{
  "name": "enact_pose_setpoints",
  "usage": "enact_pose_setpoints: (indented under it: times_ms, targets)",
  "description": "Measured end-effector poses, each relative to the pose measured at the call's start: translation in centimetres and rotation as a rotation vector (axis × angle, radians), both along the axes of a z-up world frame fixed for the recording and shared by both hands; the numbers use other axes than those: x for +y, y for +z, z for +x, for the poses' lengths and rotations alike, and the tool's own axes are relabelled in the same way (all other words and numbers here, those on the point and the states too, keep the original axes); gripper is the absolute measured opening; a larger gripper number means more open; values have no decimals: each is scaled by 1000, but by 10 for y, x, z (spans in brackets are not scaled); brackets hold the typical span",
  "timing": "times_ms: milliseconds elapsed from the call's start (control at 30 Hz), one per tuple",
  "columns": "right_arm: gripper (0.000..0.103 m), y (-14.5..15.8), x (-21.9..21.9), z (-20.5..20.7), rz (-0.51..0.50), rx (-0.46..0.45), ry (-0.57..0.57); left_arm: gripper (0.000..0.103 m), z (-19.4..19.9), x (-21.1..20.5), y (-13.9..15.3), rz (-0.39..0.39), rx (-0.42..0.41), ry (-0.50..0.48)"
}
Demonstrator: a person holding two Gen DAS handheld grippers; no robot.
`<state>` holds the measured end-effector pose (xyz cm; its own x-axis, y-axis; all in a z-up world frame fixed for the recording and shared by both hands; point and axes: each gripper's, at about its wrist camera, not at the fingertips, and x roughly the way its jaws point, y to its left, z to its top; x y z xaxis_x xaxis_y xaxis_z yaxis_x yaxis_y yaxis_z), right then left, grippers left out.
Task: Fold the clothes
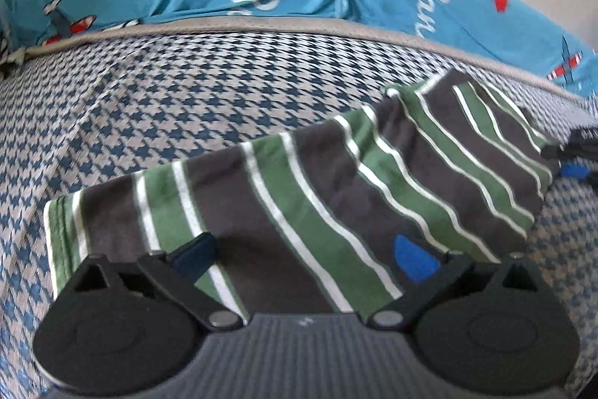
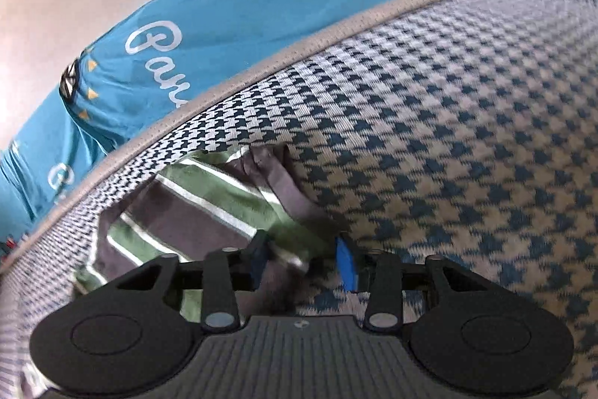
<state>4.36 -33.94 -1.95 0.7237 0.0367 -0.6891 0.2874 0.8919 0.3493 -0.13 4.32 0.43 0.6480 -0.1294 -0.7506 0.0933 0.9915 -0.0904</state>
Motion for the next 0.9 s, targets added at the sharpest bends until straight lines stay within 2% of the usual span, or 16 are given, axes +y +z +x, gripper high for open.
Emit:
enact_pose_setpoints:
  times_ms: [33, 100, 167, 300, 367, 433, 533, 667, 767, 900]
  targets:
    - [21, -1, 4, 2, -27, -4, 6, 103, -1, -3, -1, 12, 2, -13]
    - [11, 1, 9, 3, -108, -4, 5, 103, -5, -10, -2, 36, 6, -45]
    - [9, 4, 12, 0, -151, -1, 0, 103, -10, -17, -3, 57, 10, -76]
    - [9, 6, 15, -3, -164, 8, 6, 103, -18, -19, -5, 58, 14, -117]
    - [12, 6, 10, -4, -125, 12, -4, 103, -22, -20, -5, 59, 18, -138]
    - [27, 12, 4, -6, -91, -4, -16, 103, -25, -21, -6, 56, 25, -163]
    - [35, 26, -4, -10, -79, -47, -30, 103, -29, -20, -3, 20, 30, -184]
    - [40, 33, -4, -4, -91, -87, 41, 103, -31, -8, 9, -118, -21, -159]
    - [43, 39, -4, 0, -100, -118, 94, 103, -27, -3, 10, -119, -48, -115]
    - [43, 35, 7, 17, -150, -100, 175, 103, -18, 0, 7, -158, -25, -90]
